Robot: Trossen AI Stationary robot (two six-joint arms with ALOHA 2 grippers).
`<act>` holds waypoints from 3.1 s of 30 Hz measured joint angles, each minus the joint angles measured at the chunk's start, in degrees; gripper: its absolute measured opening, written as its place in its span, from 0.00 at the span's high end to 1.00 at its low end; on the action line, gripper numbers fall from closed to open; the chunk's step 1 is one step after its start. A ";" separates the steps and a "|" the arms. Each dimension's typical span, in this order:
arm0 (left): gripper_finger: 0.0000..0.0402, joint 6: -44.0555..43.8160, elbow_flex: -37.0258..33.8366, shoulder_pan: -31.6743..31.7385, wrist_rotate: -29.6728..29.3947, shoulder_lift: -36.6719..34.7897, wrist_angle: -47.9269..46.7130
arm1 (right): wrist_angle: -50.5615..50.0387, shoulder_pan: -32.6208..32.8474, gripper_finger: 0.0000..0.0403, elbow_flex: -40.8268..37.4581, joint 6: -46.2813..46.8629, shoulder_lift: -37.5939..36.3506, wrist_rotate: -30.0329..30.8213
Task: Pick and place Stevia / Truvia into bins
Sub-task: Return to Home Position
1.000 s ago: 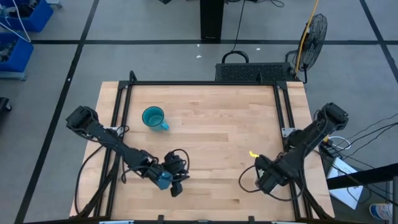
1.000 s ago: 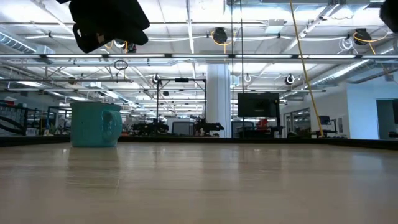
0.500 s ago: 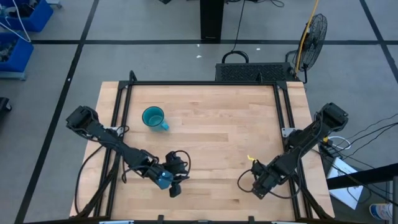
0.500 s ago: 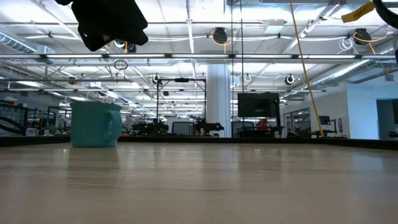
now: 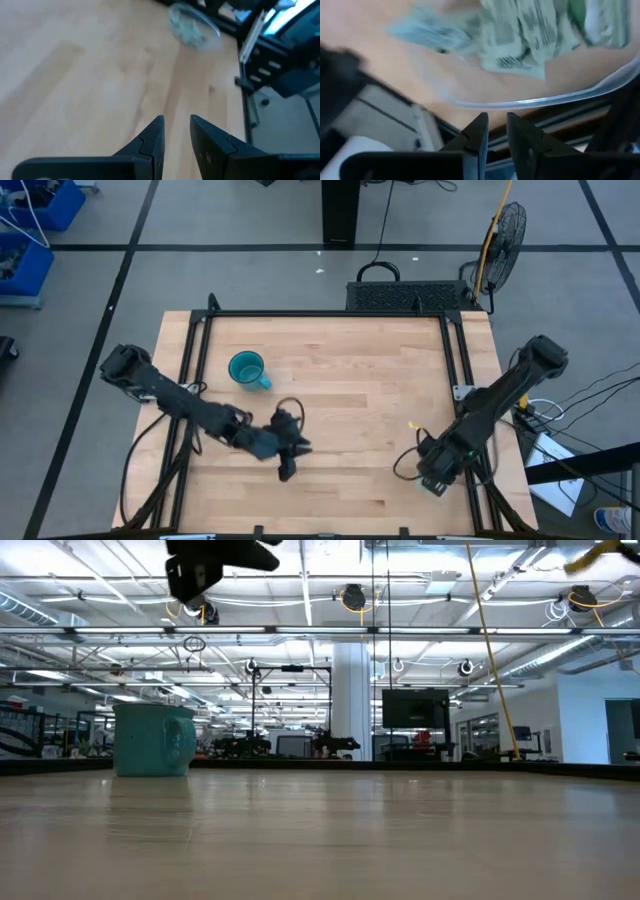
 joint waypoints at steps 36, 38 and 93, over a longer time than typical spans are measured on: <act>0.76 25.29 -22.51 13.61 -0.57 -54.90 2.43 | 37.51 -1.94 0.87 -24.38 -83.26 -66.94 66.68; 0.76 23.73 -28.16 14.13 0.17 -56.07 9.23 | 48.98 -1.96 0.88 -30.06 -90.60 -68.81 66.61; 0.76 5.10 -58.90 19.18 -5.97 -77.31 16.97 | 54.58 -21.01 0.89 -49.18 -94.18 -76.02 54.62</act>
